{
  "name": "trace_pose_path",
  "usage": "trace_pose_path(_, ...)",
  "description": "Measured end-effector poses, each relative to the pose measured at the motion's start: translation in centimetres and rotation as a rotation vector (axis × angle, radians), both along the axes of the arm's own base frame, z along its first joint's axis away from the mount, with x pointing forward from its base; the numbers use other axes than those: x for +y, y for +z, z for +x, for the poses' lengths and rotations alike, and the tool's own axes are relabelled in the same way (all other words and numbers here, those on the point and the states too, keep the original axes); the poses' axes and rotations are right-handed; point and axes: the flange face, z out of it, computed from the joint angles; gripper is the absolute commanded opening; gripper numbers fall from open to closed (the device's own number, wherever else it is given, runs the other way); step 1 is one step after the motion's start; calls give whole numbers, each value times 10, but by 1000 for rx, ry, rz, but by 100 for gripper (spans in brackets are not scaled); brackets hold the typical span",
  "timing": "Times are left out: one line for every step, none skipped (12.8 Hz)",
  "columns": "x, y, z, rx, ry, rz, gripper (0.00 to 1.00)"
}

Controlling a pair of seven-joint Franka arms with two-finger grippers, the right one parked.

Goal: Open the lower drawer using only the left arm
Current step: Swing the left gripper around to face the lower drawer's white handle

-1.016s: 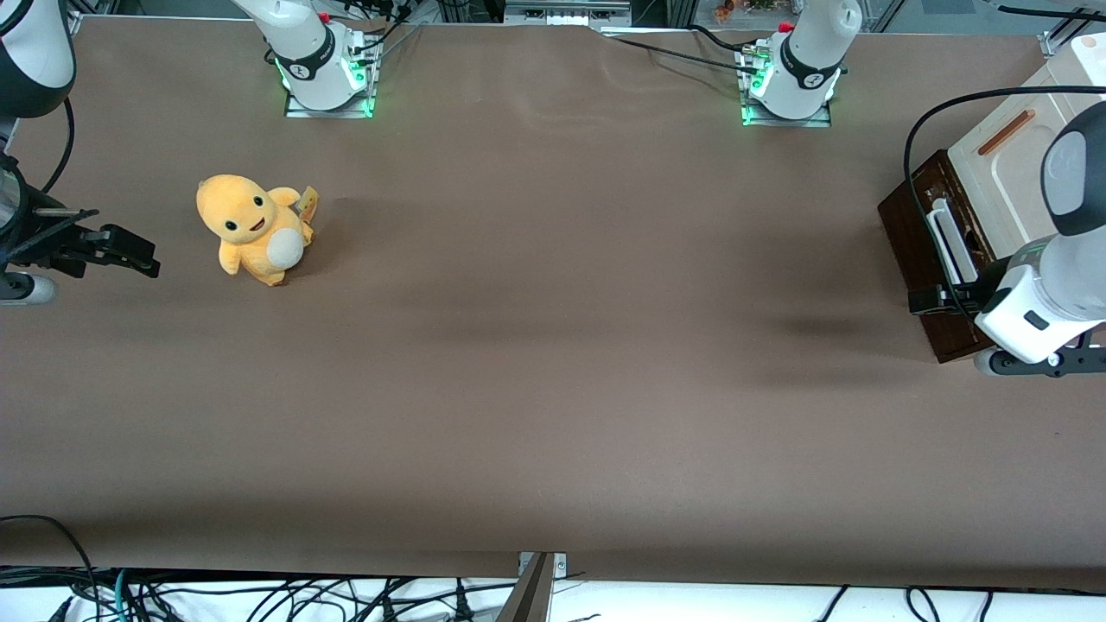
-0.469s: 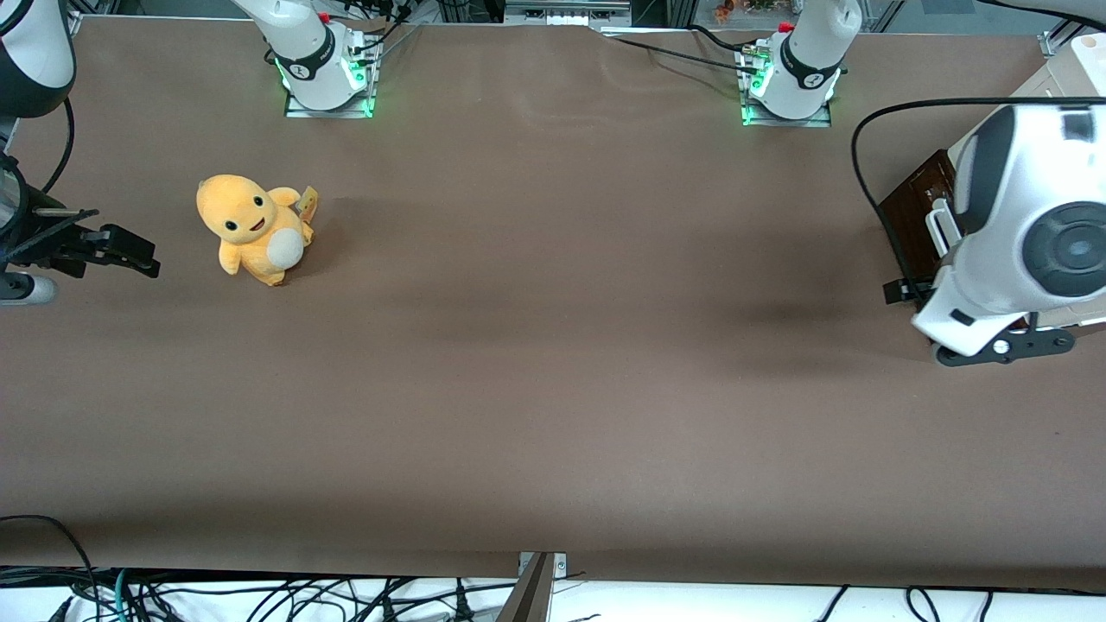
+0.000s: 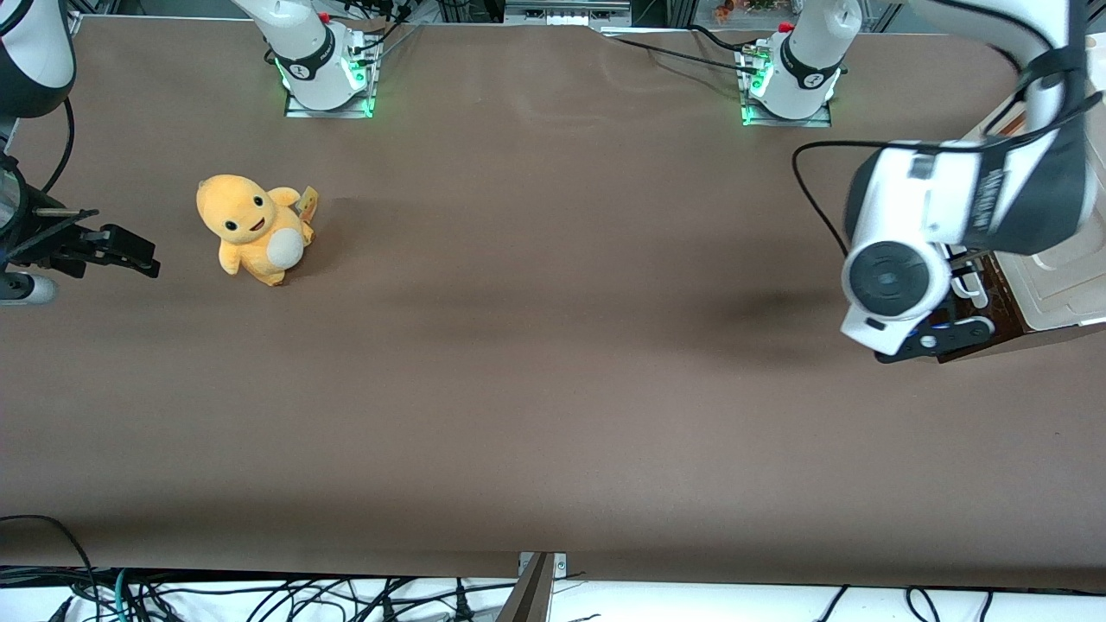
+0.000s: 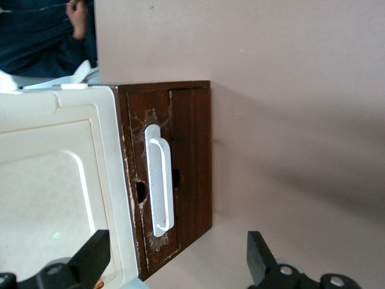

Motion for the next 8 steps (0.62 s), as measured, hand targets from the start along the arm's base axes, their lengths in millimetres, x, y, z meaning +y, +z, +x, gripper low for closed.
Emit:
trace_pose_path(1, -13, -3, 13, 4, 31, 100)
trace_pose_path(1, -26, -5, 22, 11, 61, 100)
trace_pose_path(-2, -38, -7, 28, 16, 87, 100)
trace_pose_path(-5, -50, -8, 32, 17, 112, 100)
trace_pose_path(-8, -60, -9, 33, 13, 145, 100)
trace_pose_path(-10, -70, -12, 34, 2, 187, 100)
trace_pose_path(-12, -81, -16, 35, -5, 224, 100)
trace_pose_path(-13, -92, -20, 39, -10, 258, 100)
